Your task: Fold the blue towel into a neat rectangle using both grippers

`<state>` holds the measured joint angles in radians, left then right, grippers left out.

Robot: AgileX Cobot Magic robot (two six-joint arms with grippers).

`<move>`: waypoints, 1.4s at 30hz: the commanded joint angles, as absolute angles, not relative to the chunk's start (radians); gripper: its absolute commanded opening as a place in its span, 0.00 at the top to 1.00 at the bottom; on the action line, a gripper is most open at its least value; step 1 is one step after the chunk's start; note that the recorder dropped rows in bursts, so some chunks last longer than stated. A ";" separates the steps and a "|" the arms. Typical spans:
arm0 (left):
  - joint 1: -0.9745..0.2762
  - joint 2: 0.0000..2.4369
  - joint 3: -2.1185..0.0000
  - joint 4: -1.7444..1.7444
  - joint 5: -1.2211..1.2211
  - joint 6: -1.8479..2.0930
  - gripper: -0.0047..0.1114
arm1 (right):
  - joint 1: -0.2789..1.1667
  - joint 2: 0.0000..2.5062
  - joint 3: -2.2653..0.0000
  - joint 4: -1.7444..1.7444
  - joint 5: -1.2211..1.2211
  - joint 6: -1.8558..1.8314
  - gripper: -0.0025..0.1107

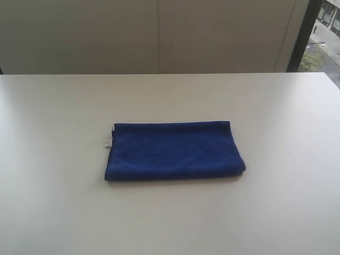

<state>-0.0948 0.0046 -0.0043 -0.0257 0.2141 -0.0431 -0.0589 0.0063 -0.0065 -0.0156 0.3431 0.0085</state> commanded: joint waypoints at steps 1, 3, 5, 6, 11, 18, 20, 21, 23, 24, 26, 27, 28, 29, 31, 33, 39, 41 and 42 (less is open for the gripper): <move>-0.101 0.000 0.000 -0.025 0.206 -0.050 0.96 | -0.056 0.000 0.000 -0.016 0.335 0.000 0.98; -0.101 0.000 0.000 -0.025 0.206 -0.050 0.96 | -0.056 0.000 0.000 -0.016 0.335 0.000 0.98; -0.101 0.000 0.000 -0.025 0.206 -0.050 0.96 | -0.056 0.000 0.000 -0.016 0.335 0.000 0.98; -0.101 0.000 0.000 -0.025 0.206 -0.050 0.96 | -0.056 0.000 0.000 -0.016 0.335 0.000 0.98; -0.101 0.000 0.000 -0.025 0.206 -0.050 0.96 | -0.056 0.000 0.000 -0.016 0.335 0.000 0.98; -0.101 0.000 0.000 -0.025 0.206 -0.048 0.96 | -0.056 0.000 0.000 -0.016 0.335 0.000 0.98; -0.101 0.000 0.000 -0.025 0.206 -0.048 0.96 | -0.056 0.000 0.000 -0.016 0.335 0.000 0.98; -0.101 0.000 0.000 -0.025 0.206 -0.048 0.96 | -0.056 0.000 0.000 -0.016 0.335 0.000 0.98; -0.101 0.000 0.000 -0.025 0.206 -0.048 0.96 | -0.056 0.000 0.000 -0.016 0.335 0.000 0.98; -0.101 0.000 0.000 -0.025 0.206 -0.048 0.96 | -0.056 0.000 0.000 -0.016 0.335 0.000 0.98; -0.101 0.000 0.000 -0.025 0.206 -0.048 0.96 | -0.056 0.000 0.000 -0.016 0.335 0.000 0.98; -0.101 0.000 0.000 -0.025 0.206 -0.048 0.96 | -0.056 0.000 0.000 -0.016 0.335 0.000 0.98; -0.101 0.000 0.000 -0.025 0.206 -0.048 0.96 | -0.056 0.000 0.000 -0.016 0.335 0.000 0.98; -0.101 0.000 0.000 -0.025 0.206 -0.048 0.96 | -0.056 0.000 0.000 -0.016 0.335 0.000 0.98; -0.101 0.000 0.000 -0.025 0.208 -0.048 0.96 | -0.056 0.000 0.000 -0.016 0.335 0.000 0.98; -0.101 0.000 0.000 -0.025 0.206 -0.048 0.96 | -0.056 0.000 0.000 -0.016 0.335 0.000 0.98; -0.097 0.000 0.000 -0.025 0.206 -0.048 0.96 | -0.056 0.000 0.000 -0.016 0.335 0.000 0.98; -0.079 0.000 0.000 -0.025 0.206 -0.048 0.96 | -0.056 0.000 0.000 -0.016 0.335 0.000 0.98; -0.066 0.000 0.000 -0.025 0.206 -0.048 0.96 | -0.056 0.000 0.000 -0.016 0.335 0.000 0.98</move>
